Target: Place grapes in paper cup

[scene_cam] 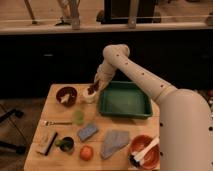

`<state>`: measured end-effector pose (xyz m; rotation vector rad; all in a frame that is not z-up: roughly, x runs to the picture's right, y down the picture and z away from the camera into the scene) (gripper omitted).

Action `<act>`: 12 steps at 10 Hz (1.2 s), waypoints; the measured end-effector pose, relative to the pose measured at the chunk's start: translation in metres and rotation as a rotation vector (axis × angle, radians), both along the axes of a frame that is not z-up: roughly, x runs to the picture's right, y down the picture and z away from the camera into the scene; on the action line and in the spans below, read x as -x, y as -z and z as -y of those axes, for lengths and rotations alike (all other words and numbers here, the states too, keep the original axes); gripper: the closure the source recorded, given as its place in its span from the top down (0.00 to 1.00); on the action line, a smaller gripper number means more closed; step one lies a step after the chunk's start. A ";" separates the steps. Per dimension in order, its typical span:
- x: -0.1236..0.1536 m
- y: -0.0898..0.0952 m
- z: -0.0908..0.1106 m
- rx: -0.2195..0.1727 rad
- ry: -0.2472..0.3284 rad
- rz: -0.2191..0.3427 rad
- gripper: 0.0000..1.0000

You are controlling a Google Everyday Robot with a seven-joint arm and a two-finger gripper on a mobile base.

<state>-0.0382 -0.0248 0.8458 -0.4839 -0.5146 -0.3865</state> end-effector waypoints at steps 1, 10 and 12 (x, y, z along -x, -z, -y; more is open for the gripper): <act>0.003 -0.003 0.000 0.000 0.010 -0.010 0.04; 0.013 -0.035 0.004 -0.011 0.026 -0.082 0.04; 0.018 -0.038 0.002 -0.006 0.039 -0.085 0.04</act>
